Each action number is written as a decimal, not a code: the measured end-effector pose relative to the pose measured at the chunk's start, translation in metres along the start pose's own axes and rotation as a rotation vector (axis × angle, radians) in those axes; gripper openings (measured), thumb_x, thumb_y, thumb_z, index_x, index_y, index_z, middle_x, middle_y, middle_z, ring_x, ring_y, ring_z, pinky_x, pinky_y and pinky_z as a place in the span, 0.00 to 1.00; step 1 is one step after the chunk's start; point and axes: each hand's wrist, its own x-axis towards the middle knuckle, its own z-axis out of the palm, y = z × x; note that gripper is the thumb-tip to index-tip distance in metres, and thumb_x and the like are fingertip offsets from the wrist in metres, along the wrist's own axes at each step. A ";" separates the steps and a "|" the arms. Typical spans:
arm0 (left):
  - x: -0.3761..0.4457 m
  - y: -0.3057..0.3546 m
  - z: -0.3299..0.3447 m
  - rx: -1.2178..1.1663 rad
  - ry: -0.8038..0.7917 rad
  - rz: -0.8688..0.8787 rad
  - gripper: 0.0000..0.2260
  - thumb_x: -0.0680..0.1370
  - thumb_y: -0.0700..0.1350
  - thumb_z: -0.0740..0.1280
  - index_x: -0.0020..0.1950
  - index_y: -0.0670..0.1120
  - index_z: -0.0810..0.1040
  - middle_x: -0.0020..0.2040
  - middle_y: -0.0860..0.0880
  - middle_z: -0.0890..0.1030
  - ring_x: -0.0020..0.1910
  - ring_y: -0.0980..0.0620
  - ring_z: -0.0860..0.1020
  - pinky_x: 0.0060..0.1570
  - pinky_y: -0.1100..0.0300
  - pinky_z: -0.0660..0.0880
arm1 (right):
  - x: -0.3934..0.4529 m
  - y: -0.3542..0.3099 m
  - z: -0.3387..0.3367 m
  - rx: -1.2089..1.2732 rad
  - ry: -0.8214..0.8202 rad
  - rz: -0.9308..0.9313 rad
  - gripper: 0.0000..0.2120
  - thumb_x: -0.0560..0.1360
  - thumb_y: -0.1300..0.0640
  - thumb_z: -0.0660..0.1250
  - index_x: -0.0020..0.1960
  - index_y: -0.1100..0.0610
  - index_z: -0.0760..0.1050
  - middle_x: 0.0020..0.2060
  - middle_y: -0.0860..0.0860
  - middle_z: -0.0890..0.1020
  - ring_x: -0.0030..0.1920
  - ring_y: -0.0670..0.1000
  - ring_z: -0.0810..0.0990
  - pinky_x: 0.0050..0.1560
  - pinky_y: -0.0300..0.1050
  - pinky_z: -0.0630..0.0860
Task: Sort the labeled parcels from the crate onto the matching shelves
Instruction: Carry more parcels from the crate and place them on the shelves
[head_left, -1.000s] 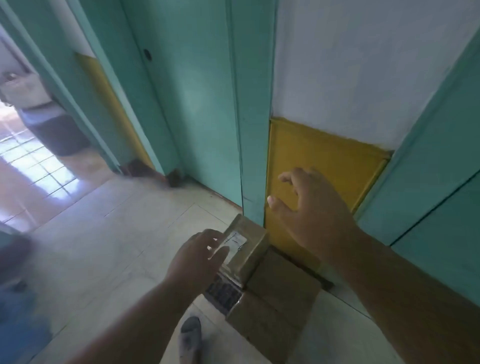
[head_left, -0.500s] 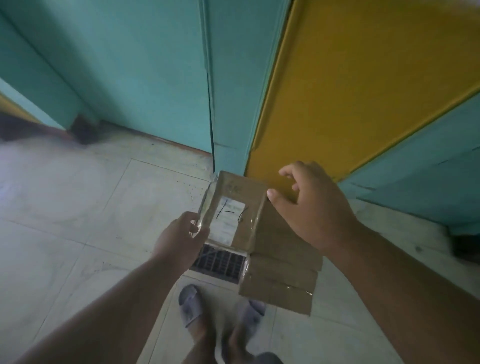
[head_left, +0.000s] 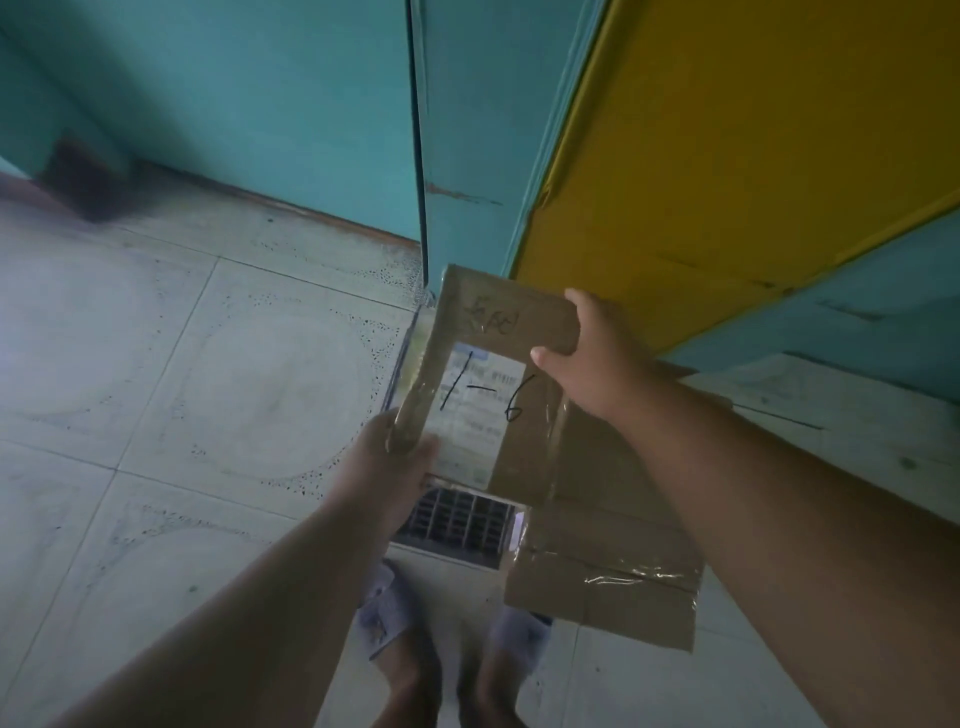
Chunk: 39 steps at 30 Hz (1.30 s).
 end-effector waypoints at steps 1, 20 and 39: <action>-0.003 0.001 -0.001 -0.015 0.012 -0.008 0.10 0.80 0.46 0.67 0.62 0.52 0.75 0.51 0.48 0.83 0.48 0.47 0.84 0.47 0.48 0.84 | -0.003 -0.003 -0.003 0.024 0.018 0.004 0.37 0.76 0.48 0.72 0.78 0.50 0.57 0.73 0.52 0.67 0.68 0.57 0.73 0.63 0.57 0.76; -0.344 0.253 -0.128 -0.378 0.023 0.620 0.16 0.74 0.40 0.74 0.57 0.48 0.73 0.55 0.44 0.82 0.50 0.46 0.85 0.52 0.44 0.83 | -0.322 -0.249 -0.364 0.064 0.675 -0.574 0.31 0.71 0.50 0.77 0.70 0.50 0.68 0.59 0.45 0.67 0.55 0.44 0.72 0.56 0.40 0.72; -0.494 0.400 -0.211 -0.477 -0.283 1.185 0.20 0.73 0.41 0.76 0.61 0.51 0.74 0.55 0.50 0.85 0.53 0.46 0.85 0.58 0.43 0.79 | -0.492 -0.370 -0.482 0.426 1.113 -0.735 0.34 0.69 0.44 0.76 0.71 0.46 0.67 0.66 0.47 0.75 0.61 0.46 0.77 0.60 0.47 0.79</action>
